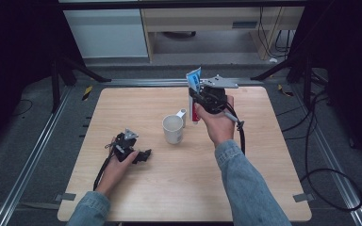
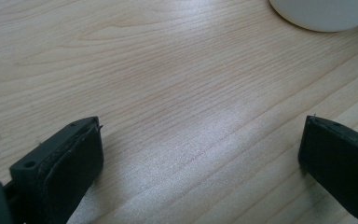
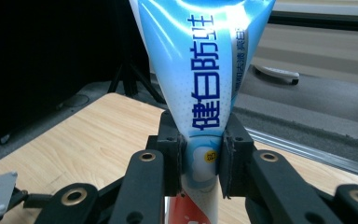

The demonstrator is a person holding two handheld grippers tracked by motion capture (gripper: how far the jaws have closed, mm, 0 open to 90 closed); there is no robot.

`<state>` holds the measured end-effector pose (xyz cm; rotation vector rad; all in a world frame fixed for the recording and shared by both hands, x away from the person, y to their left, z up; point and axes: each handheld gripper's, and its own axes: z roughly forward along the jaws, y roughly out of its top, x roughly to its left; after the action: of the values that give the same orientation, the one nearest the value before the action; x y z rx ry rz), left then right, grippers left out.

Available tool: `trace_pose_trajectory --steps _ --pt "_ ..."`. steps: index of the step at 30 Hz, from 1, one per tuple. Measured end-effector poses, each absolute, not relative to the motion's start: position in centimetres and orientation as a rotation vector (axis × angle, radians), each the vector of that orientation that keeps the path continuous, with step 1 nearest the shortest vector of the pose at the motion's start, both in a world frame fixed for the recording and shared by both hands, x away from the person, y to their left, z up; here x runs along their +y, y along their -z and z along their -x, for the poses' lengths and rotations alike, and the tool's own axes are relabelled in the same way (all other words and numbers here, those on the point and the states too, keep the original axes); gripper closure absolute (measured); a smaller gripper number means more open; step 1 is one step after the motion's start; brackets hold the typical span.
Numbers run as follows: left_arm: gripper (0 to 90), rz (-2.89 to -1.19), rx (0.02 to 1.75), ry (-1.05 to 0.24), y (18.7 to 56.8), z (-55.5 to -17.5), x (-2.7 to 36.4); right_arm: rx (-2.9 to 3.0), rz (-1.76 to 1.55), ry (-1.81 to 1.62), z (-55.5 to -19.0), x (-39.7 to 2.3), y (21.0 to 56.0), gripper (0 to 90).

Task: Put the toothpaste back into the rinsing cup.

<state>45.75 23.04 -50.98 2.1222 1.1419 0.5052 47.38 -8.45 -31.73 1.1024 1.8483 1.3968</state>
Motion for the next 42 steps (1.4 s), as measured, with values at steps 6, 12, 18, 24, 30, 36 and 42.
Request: trace_pose_trajectory --steps 6,12,18,24,30,36,42 --pt "0.0 -2.122 1.142 -0.505 51.0 -45.7 23.0 1.831 -1.091 -1.411 -47.5 -8.1 31.6 73.6" --pt "0.0 -2.122 1.142 -0.505 51.0 -45.7 23.0 1.803 -1.072 -1.446 -47.5 -7.6 31.4 73.6" --pt "0.0 -2.122 1.142 -0.505 51.0 -45.8 23.0 1.785 -1.055 -1.477 -47.5 -7.0 31.3 73.6" --pt "0.0 -2.116 1.145 -0.505 51.0 -45.7 23.0 1.773 -1.04 -1.506 -47.3 -6.4 31.1 73.6" --pt "0.0 -2.116 1.145 -0.506 51.0 -45.7 23.0 1.78 -1.023 -1.53 -47.3 -5.5 31.4 73.5" --pt "0.0 -2.116 1.145 -0.506 51.0 -45.8 23.0 1.796 -1.017 -1.544 -47.4 -4.7 32.4 73.5" --pt "0.0 -2.116 1.145 -0.506 51.0 -45.8 23.0 1.811 -1.012 -1.56 -47.6 -3.5 33.6 73.5"
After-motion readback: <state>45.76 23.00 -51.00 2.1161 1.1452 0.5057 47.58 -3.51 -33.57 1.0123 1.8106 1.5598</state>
